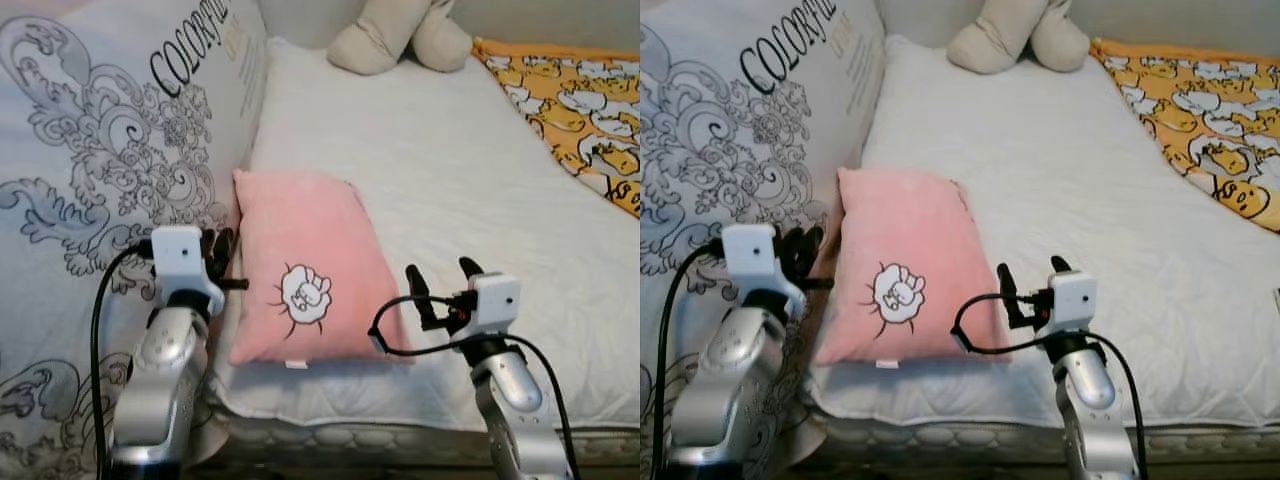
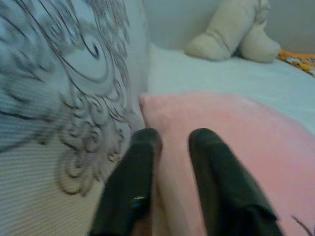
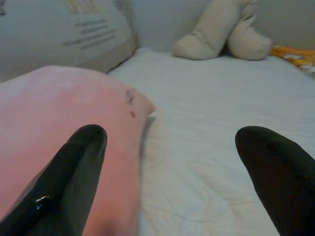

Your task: Clean up the room

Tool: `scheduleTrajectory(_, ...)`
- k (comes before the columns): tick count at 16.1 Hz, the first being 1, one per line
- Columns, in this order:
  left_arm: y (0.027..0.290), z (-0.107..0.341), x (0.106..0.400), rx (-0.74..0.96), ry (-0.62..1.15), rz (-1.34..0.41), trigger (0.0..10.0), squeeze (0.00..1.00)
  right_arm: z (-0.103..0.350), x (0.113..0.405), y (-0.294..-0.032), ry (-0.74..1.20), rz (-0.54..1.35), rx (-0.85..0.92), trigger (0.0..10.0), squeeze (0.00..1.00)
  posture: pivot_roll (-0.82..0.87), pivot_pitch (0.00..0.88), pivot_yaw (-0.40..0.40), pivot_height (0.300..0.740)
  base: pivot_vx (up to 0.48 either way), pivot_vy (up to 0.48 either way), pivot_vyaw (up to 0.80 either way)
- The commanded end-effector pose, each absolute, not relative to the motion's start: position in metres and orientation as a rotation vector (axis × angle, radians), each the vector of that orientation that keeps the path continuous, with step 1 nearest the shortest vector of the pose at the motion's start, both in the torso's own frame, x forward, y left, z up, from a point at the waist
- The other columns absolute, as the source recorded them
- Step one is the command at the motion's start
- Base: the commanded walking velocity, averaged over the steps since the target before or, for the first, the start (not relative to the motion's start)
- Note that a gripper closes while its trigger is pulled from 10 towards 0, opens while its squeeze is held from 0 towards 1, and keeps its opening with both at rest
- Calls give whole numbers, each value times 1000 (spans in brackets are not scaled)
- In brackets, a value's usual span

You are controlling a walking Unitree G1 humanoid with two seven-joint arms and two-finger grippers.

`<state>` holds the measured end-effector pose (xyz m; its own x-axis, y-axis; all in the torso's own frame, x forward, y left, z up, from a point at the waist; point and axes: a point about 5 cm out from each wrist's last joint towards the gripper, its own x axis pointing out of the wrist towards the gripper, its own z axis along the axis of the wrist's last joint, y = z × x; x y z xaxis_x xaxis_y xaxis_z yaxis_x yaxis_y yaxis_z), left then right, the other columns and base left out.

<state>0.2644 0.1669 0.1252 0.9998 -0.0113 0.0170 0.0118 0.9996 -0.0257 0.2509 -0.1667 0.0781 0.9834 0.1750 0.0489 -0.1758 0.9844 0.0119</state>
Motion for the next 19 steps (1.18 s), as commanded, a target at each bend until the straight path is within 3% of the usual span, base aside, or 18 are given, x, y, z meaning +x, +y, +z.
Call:
scheduleTrajectory(1, 163, 128, 259, 12, -61, -10, 10000, 1000, 80, 249, -173, -71, 121, 15, 10000, 0, -5, 0, -4, 727, 0, 0, 0)
scheduleTrajectory(5, 170, 111, 242, 51, -67, 25, 10000, 1000, 71, 248, -183, -54, 6, 66, 10000, 0, 9, 0, -9, 727, 0, 0, 0)
scheduleTrajectory(9, 178, 96, 250, 131, -70, 73, 10000, 1000, 63, 261, -183, -34, -45, 101, 10000, 0, 12, 0, -9, 727, 0, 0, 0)
scheduleTrajectory(14, 151, 86, 255, 23, -6, -91, 10000, 1000, 64, 264, -185, -46, -44, 51, 10000, 0, -3, 0, -4, 727, 0, 0, 0)
scheduleTrajectory(19, 147, 84, 258, -40, 30, -143, 10000, 1000, 60, 263, -180, -24, -14, 54, 10000, 0, -9, 0, 2, 727, 0, 0, 0)
